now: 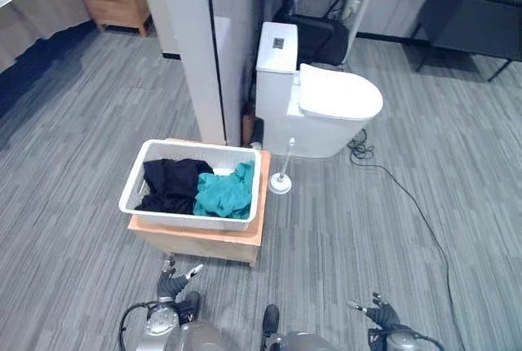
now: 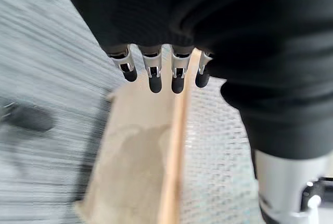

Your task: Grab the laundry basket,head to the washer,open it,put in the laundry and shut it.

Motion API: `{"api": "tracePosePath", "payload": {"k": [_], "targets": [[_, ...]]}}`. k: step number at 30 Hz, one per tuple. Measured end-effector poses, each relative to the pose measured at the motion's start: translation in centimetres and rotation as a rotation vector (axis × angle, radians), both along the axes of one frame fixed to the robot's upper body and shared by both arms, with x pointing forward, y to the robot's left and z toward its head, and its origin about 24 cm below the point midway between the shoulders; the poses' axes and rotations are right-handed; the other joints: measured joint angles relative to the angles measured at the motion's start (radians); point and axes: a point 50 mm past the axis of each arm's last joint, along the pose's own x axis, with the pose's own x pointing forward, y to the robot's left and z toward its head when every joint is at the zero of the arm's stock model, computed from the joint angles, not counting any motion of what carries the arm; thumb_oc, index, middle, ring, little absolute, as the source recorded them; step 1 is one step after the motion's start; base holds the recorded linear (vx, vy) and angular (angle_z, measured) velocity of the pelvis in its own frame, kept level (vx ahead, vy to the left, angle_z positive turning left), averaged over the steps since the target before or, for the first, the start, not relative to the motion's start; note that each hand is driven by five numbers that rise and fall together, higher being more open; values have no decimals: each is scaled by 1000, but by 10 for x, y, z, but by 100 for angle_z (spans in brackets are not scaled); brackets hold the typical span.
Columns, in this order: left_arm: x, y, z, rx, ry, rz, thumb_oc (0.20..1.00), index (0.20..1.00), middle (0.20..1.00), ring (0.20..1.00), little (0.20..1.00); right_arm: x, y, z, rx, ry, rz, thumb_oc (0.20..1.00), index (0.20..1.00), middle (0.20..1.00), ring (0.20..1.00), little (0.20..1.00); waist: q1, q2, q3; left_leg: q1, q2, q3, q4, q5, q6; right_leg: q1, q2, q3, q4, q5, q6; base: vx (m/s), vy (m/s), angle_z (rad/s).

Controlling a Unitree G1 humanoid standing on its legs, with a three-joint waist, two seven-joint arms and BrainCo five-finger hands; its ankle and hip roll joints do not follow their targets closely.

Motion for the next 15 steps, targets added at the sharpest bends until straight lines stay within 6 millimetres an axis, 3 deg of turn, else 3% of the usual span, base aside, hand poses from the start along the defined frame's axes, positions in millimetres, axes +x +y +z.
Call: {"api": "tracePosePath", "payload": {"k": [2, 7, 10, 12, 15], "targets": [[-16, 7, -5, 0, 43, 35, 1000, 1000, 1000, 1000, 1000, 16, 0, 14, -10, -81, 17, 1000, 1000, 1000, 1000, 1000, 0, -1, 1, 43, -36, 52, -45, -6, 3, -22, -48, 36, 50, -32, 41, 55, 200, -35], [-51, 15, 2, -85, 47, 123, 1000, 1000, 1000, 1000, 1000, 63, -9, 63, -38, -346, -29, 1000, 1000, 1000, 1000, 1000, 15, 28, 5, 43, -136, 100, -41, -37, 65, -59, -156, 70, 92, -57, 116, 9, 108, -22], [-69, 23, 31, -73, -26, 86, 1000, 1000, 1000, 1000, 1000, 69, -28, 93, -101, -494, -143, 1000, 1000, 1000, 1000, 1000, 33, 42, 9, 41, -160, 98, -42, -44, 81, -58, -181, 67, 75, -54, 135, 2, 18, 5], [-72, 34, 62, 4, -123, 37, 1000, 1000, 1000, 1000, 1000, 63, -49, 109, -169, -560, -252, 1000, 1000, 1000, 1000, 1000, 50, 48, 10, 36, -165, 97, -42, -45, 83, -55, -183, 66, 62, -49, 139, -6, -4, 3], [-67, 54, 88, 92, -220, 75, 1000, 1000, 1000, 1000, 1000, 53, -72, 128, -291, -608, -329, 1000, 1000, 1000, 1000, 1000, 63, 62, 11, 20, -165, 88, -36, -45, 83, -56, -182, 54, 57, -43, 140, -54, -9, 8]]}}
